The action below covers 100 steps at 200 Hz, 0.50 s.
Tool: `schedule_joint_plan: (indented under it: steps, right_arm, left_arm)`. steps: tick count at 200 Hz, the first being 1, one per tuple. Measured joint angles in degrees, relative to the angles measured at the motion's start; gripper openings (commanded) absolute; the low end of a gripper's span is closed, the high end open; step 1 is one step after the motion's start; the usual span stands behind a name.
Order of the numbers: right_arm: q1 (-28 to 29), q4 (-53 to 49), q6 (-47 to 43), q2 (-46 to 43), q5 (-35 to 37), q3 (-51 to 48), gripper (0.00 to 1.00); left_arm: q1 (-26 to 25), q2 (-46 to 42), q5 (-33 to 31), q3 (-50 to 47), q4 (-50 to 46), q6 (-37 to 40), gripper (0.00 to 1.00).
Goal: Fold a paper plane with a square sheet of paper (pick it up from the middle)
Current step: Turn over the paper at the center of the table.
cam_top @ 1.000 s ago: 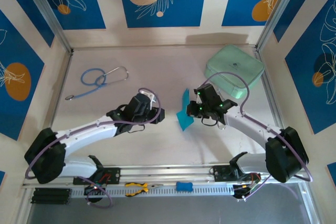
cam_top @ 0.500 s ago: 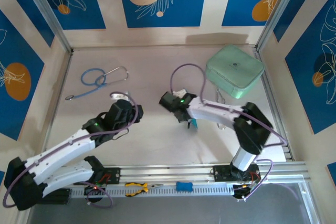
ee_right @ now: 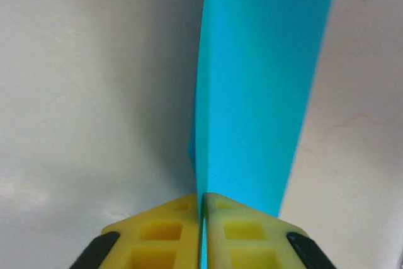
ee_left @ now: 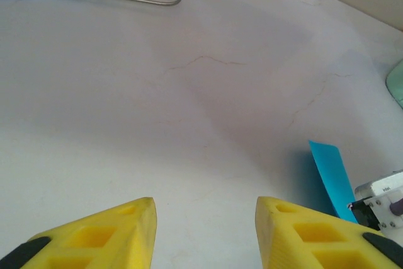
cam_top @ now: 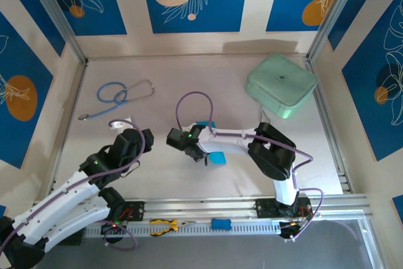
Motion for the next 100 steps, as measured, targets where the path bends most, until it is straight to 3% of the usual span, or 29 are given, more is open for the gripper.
schedule_joint_plan:
  steps: [34, 47, 67, 100]
  right_arm:
    - [-2.1, 4.7, -0.6, -2.5, -8.6, -2.4, 0.21]
    - [-3.2, 7.3, -1.0, -4.4, -12.4, -4.0, 0.34]
    - [-5.3, 12.4, -1.4, -9.5, -19.6, -8.3, 0.44]
    - [-10.9, 22.0, -0.1, -19.9, -33.0, -16.2, 0.49]
  left_arm:
    - [0.1, 2.2, 1.1, -0.3, 0.3, 0.0, 0.46]
    - [0.2, 3.0, 1.7, -0.4, 0.5, 0.1, 0.47]
    - [0.2, 4.4, 2.8, -0.4, 1.3, 0.2, 0.47]
    - [0.3, 7.1, 5.0, -0.4, 3.0, 0.7, 0.48]
